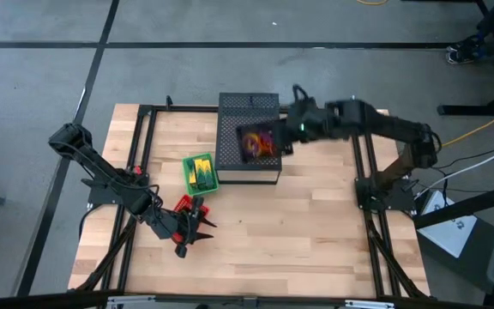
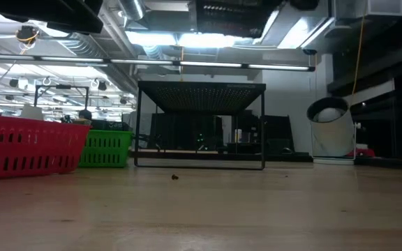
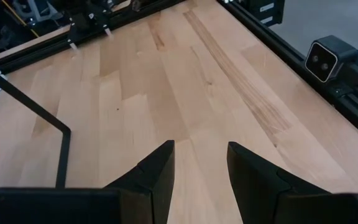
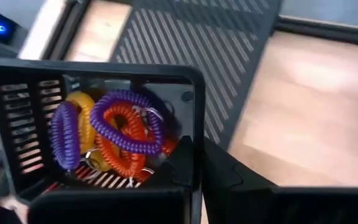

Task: Pick & Place Office Desk Supplies
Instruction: Put the black bin on the shelf

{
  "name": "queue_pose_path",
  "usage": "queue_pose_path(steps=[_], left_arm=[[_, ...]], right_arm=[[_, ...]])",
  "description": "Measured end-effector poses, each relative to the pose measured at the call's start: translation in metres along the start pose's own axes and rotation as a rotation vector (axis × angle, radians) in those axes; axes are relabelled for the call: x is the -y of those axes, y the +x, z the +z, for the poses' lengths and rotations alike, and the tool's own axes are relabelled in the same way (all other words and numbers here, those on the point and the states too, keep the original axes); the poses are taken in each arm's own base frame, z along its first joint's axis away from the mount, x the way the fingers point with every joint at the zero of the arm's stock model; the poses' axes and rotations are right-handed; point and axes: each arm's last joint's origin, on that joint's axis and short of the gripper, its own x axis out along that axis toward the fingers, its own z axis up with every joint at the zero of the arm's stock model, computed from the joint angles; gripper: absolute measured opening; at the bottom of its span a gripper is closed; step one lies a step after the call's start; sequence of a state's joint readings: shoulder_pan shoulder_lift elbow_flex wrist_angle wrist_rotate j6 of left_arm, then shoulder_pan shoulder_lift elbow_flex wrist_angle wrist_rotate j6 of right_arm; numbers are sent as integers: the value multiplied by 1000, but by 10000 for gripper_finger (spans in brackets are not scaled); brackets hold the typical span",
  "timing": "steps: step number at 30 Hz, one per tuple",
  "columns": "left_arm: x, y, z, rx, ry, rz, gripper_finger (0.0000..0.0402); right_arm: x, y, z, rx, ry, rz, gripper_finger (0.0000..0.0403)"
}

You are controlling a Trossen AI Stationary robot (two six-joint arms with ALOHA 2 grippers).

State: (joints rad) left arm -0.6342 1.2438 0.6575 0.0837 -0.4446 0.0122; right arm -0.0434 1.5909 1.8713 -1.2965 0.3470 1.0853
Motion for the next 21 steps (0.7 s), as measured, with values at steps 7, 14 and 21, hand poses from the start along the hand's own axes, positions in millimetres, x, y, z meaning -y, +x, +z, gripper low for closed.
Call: queue_pose_path(steps=[7,14,21], left_arm=[[0,0,0,2,0,-3,141],[1,0,0,4,-18,-21,141],[1,0,0,2,-42,-29,141]], right_arm=[[25,39,75,69,51,75,10],[59,96,121,24,115,18,10],[68,150,145,-19,141,116,10]])
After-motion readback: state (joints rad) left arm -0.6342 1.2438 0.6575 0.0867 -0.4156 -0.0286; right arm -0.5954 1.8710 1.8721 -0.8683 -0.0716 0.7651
